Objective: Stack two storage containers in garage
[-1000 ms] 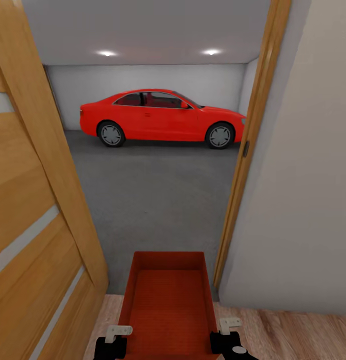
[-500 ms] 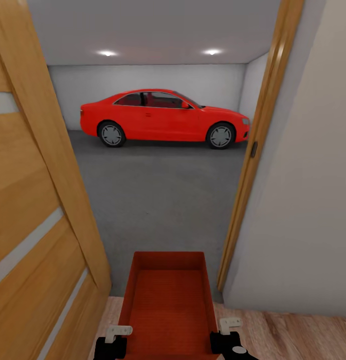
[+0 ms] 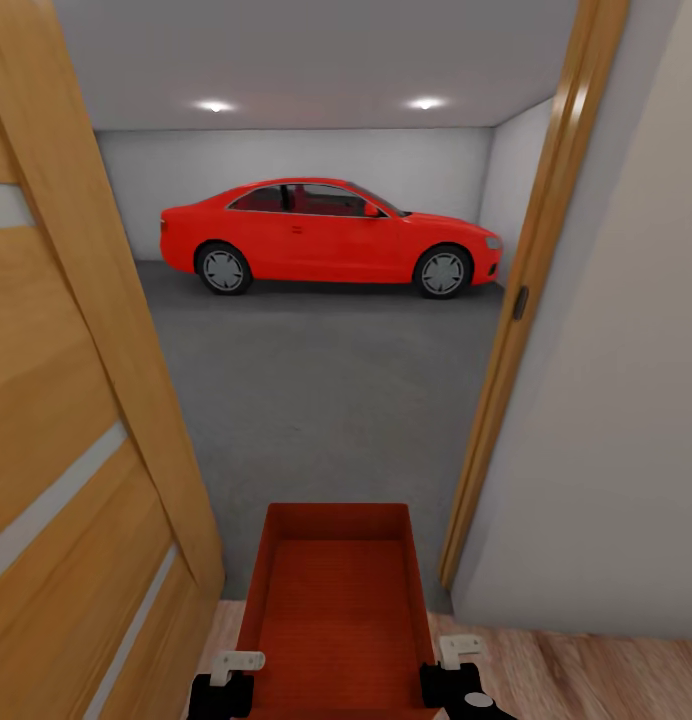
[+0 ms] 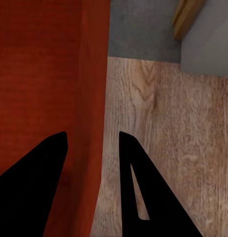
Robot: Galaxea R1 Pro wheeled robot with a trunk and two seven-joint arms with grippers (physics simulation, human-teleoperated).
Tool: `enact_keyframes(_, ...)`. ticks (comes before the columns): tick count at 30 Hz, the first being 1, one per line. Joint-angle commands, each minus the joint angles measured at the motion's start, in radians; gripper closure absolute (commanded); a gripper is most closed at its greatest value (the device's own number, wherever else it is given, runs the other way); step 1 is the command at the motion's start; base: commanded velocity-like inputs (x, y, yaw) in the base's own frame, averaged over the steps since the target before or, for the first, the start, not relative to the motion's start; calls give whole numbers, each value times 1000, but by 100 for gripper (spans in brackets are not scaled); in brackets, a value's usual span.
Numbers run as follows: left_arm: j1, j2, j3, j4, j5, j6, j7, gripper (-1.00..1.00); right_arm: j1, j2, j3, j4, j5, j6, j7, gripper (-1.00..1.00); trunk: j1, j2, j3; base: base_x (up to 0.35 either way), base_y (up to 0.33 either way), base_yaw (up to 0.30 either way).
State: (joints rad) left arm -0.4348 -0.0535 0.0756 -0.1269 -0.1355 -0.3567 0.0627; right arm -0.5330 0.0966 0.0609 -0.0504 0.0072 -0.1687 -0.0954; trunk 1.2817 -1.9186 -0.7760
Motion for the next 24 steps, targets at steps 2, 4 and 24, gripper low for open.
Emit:
enact_keyframes(2, -1, 0, 29, 0, -9, -4, 14, 100, -1, 0, -1, 1, -3, -3, -9, 100, 0, 0, -1, 67, 42, 0)
enact_keyframes(4, -1, 0, 30, 0, -9, -4, 14, 100, -1, 0, -1, 1, -3, -3, -9, 100, 0, 0, -1, 38, 23, 0)
enact_keyframes(24, -1, 0, 29, 0, -9, -4, 14, 100, -1, 0, -1, 1, -3, -3, -9, 100, 0, 0, -1, 22, 2, 0)
